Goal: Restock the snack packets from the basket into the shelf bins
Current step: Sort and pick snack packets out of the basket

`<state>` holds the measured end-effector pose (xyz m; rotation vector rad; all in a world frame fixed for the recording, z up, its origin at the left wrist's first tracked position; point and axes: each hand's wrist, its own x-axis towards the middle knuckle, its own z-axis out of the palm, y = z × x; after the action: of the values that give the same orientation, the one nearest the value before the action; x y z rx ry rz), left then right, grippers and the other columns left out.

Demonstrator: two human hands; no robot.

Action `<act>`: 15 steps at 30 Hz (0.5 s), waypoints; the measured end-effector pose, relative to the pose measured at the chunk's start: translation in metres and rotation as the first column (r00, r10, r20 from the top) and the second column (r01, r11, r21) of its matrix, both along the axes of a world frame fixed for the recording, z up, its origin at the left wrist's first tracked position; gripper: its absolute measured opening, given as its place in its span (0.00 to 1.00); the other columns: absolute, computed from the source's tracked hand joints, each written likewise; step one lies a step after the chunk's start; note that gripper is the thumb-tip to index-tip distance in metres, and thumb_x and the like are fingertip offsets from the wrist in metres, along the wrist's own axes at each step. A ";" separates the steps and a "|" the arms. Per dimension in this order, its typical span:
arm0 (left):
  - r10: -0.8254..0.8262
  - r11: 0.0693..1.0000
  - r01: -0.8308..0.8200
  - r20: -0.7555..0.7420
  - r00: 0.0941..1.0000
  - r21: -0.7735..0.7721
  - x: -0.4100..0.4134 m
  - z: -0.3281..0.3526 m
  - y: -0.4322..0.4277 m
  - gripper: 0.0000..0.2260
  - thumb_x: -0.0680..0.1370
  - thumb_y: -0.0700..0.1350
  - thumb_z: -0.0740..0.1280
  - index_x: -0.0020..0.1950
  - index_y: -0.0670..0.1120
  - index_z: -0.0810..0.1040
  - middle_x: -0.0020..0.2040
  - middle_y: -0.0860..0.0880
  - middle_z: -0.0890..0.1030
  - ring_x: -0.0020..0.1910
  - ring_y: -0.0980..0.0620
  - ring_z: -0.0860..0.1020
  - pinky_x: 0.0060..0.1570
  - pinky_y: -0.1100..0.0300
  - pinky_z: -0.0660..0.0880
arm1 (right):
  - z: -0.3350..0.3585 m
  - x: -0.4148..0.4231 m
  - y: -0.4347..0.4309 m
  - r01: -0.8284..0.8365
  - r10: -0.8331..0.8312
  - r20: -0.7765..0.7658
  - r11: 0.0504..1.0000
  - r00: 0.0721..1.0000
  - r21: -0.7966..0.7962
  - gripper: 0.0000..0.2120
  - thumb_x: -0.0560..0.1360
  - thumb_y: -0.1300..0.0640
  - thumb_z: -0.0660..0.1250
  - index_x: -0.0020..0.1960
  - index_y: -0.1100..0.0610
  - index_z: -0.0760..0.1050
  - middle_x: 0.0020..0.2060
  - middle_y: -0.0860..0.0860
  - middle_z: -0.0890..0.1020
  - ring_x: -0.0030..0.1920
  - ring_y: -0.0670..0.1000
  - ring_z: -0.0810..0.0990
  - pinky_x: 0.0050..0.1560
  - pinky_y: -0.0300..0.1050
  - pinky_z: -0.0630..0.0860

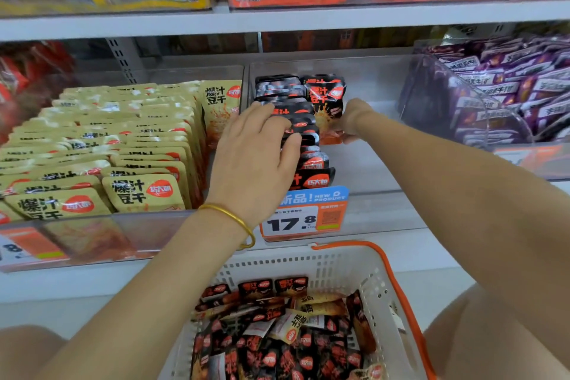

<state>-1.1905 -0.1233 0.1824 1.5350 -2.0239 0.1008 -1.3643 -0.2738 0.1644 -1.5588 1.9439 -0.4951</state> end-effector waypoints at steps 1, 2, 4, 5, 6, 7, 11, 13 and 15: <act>-0.003 1.000 0.003 -0.014 1.000 -0.008 0.000 0.000 0.001 0.24 0.77 0.55 0.49 0.58 0.43 0.78 0.65 0.44 0.74 0.70 0.45 0.67 0.71 0.46 0.59 | 0.002 -0.002 0.003 0.024 -0.024 0.015 1.000 1.000 -0.012 0.16 0.76 0.60 0.67 0.35 0.60 0.63 0.51 0.61 0.81 0.52 0.59 0.82 0.54 0.48 0.78; -0.005 1.000 0.004 -0.028 1.000 -0.019 0.000 0.000 0.002 0.23 0.77 0.54 0.50 0.58 0.43 0.78 0.65 0.45 0.74 0.70 0.46 0.66 0.72 0.46 0.57 | 0.005 -0.005 0.006 0.035 -0.035 0.017 0.999 0.999 -0.025 0.16 0.76 0.60 0.67 0.36 0.60 0.62 0.50 0.62 0.81 0.50 0.59 0.83 0.53 0.48 0.79; -0.014 0.999 0.011 -0.066 0.998 -0.050 0.000 0.002 0.006 0.21 0.77 0.53 0.51 0.57 0.44 0.78 0.65 0.45 0.74 0.70 0.47 0.66 0.72 0.48 0.55 | 0.014 -0.010 0.015 0.034 -0.034 0.015 0.999 0.999 -0.043 0.16 0.76 0.60 0.68 0.36 0.60 0.63 0.48 0.62 0.82 0.40 0.56 0.82 0.44 0.47 0.79; -0.028 0.997 0.022 -0.084 0.996 -0.079 -0.001 0.003 0.009 0.20 0.77 0.51 0.52 0.57 0.44 0.78 0.64 0.45 0.75 0.69 0.47 0.67 0.73 0.48 0.54 | 0.021 -0.012 0.022 0.039 -0.038 0.009 0.997 0.999 -0.064 0.14 0.76 0.60 0.68 0.38 0.62 0.65 0.46 0.61 0.81 0.36 0.54 0.80 0.40 0.45 0.79; -0.050 0.992 0.038 -0.100 0.994 -0.121 -0.002 0.006 0.015 0.18 0.78 0.49 0.54 0.57 0.43 0.78 0.64 0.45 0.75 0.69 0.47 0.68 0.73 0.48 0.54 | 0.028 -0.014 0.032 0.033 -0.031 0.020 0.994 0.999 -0.107 0.10 0.76 0.60 0.68 0.43 0.64 0.68 0.44 0.60 0.81 0.37 0.54 0.80 0.40 0.45 0.79; -0.082 0.983 0.061 -0.117 0.990 -0.172 -0.003 0.008 0.022 0.16 0.78 0.47 0.55 0.56 0.42 0.78 0.63 0.44 0.76 0.68 0.46 0.69 0.73 0.48 0.54 | 0.035 -0.017 0.043 0.038 -0.025 0.075 0.985 0.997 -0.168 0.11 0.75 0.60 0.68 0.51 0.67 0.71 0.44 0.60 0.81 0.40 0.56 0.82 0.44 0.49 0.80; -0.268 0.919 0.208 -0.144 0.953 -0.334 -0.014 -0.001 0.069 0.11 0.77 0.38 0.59 0.53 0.37 0.79 0.59 0.41 0.77 0.63 0.44 0.73 0.71 0.47 0.60 | 0.061 -0.027 0.140 -0.028 0.179 0.364 0.923 0.914 -0.384 0.06 0.74 0.67 0.68 0.50 0.62 0.73 0.33 0.57 0.78 0.34 0.55 0.81 0.38 0.49 0.81; -0.342 0.903 0.289 -0.124 0.931 -0.316 -0.016 -0.022 0.094 0.10 0.75 0.34 0.60 0.51 0.36 0.80 0.58 0.41 0.78 0.61 0.42 0.74 0.68 0.48 0.64 | 0.062 -0.030 0.197 -0.171 0.324 0.415 0.915 0.850 -0.364 0.06 0.73 0.69 0.68 0.42 0.60 0.74 0.31 0.57 0.78 0.29 0.51 0.79 0.31 0.43 0.79; -0.391 0.900 0.363 -0.081 0.917 -0.241 -0.012 -0.053 0.113 0.11 0.74 0.34 0.59 0.49 0.36 0.80 0.56 0.40 0.79 0.58 0.40 0.75 0.64 0.47 0.68 | 0.043 -0.027 0.232 -0.345 0.397 0.460 0.918 0.794 -0.197 0.05 0.72 0.68 0.68 0.41 0.61 0.75 0.31 0.61 0.79 0.29 0.52 0.80 0.31 0.44 0.80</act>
<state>-1.2025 -0.0105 0.1294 0.9666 -2.0889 0.0685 -1.3916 -0.0417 0.2071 -1.6296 1.2029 -0.7459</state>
